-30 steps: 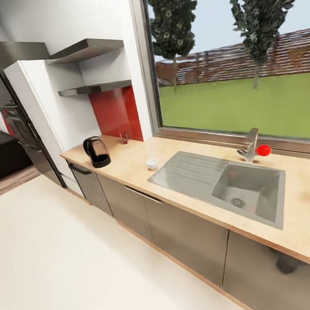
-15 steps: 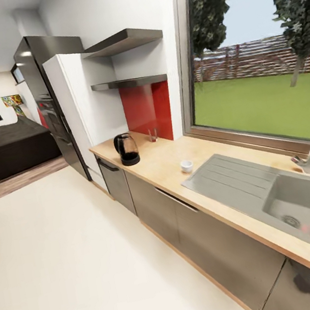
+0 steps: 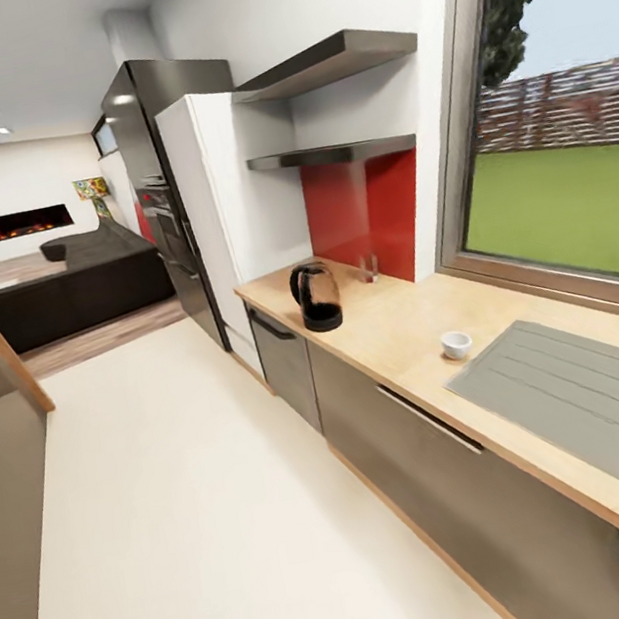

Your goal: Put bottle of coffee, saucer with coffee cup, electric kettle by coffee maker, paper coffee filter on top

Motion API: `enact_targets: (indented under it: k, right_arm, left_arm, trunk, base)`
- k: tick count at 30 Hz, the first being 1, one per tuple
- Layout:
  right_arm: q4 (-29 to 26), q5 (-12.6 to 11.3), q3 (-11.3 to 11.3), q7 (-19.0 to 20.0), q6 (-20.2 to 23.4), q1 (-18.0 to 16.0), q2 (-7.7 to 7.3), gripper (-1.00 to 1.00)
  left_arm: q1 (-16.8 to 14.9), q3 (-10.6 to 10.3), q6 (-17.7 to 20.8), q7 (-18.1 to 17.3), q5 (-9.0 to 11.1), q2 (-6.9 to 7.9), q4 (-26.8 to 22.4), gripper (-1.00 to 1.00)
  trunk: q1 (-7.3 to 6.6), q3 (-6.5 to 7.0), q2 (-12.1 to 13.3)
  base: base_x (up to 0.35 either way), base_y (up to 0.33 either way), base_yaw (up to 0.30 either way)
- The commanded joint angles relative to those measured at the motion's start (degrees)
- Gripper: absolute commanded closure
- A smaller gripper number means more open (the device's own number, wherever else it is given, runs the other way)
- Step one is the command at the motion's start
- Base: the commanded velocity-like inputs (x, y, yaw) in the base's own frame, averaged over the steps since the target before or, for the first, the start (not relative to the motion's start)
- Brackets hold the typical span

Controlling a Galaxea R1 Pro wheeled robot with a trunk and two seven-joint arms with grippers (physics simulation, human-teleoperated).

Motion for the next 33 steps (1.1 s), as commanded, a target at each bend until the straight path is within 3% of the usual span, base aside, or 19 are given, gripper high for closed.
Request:
enact_targets:
  k: [1,22,33]
  right_arm:
    - [0.07,-0.59,0.49,-0.19,-0.14,-0.06,0.02,-1.0]
    - [0.07,-0.59,0.49,-0.2,-0.13,-0.06,0.02,-1.0]
    - [-0.09,-0.34,0.61,-0.21,-0.17,-0.06,-0.31,-1.0]
  left_arm:
    - [0.05,0.07,-0.03,-0.27,0.44,0.0,-0.08,-1.0]
    - [0.06,0.07,-0.03,-0.27,0.44,0.0,-0.08,-1.0]
    - [0.06,-0.01,-0.03,-0.27,0.44,0.0,-0.16,-1.0]
  trunk:
    - [0.06,-0.11,-0.1]
    - [0.06,-0.11,-0.1]
    - [0.06,-0.11,-0.1]
  base:
    - [0.289,0.215,0.278]
    - [0.289,0.218,0.276]
    - [0.318,0.134,0.049]
